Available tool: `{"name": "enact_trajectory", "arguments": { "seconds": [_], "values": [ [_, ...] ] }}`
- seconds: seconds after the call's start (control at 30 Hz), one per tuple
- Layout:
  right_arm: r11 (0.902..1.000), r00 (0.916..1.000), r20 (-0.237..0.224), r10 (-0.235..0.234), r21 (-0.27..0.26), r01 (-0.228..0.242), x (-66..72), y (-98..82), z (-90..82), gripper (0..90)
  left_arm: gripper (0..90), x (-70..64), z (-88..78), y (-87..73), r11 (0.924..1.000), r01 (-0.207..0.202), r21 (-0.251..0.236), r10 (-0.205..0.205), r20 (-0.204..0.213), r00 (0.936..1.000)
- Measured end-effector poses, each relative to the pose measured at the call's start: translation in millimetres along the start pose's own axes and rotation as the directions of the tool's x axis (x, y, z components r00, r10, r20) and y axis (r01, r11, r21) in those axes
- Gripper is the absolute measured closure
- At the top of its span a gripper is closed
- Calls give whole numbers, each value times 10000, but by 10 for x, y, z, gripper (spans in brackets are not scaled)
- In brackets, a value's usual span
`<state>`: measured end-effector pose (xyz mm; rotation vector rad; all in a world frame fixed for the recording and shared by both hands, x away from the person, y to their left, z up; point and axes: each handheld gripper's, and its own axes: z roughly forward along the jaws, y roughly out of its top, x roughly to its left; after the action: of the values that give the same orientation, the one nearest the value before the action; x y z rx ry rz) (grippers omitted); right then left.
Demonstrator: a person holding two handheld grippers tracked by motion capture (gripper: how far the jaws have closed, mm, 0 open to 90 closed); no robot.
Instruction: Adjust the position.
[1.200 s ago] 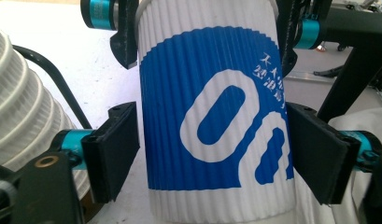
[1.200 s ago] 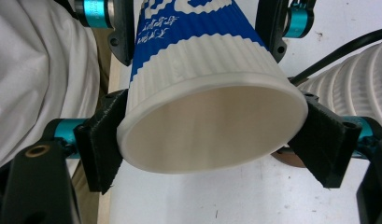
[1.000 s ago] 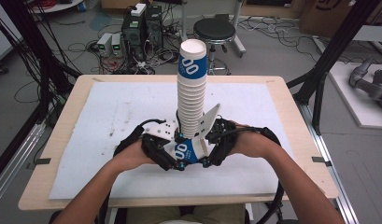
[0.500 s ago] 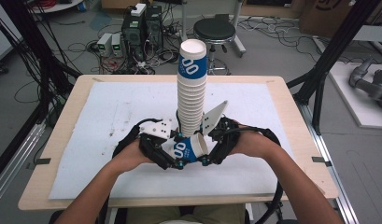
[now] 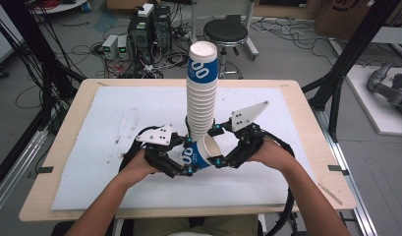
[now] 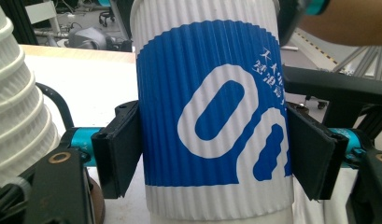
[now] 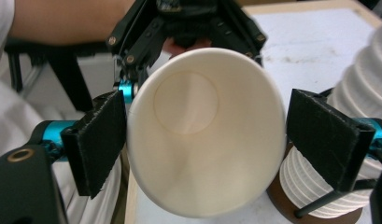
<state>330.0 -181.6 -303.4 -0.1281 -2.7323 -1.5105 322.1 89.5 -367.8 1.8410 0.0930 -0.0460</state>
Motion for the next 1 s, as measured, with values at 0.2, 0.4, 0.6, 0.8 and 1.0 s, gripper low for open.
{"name": "enact_trajectory", "arguments": {
  "seconds": [0.2, 0.4, 0.6, 0.8, 1.0],
  "values": [
    [9959, 9992, 263, 299, -865, -275, -6, -175, -46, 133, 259, 18, -10, -60, 10000, 87, -28, -87, -300, 9995],
    [9846, 9964, 597, 596, -1680, -489, 15, -320, -86, 133, 259, 16, -32, -113, 9989, 130, -457, -149, -421, 9990],
    [9610, 9937, 634, 922, -2669, -721, 55, -434, -74, 133, 258, 1, -60, -144, 9925, 177, -1210, -257, -650, 9976],
    [9431, 9913, 446, 1235, -3161, -1033, 59, -533, -31, 133, 258, -1, -73, -144, 9837, 239, -1781, -323, -445, 9985],
    [9402, 9912, 257, 1301, -3206, -1151, 62, -567, 46, 133, 256, -22, -20, -153, 9836, 200, -1794, -258, -301, 9992]
  ]
}}
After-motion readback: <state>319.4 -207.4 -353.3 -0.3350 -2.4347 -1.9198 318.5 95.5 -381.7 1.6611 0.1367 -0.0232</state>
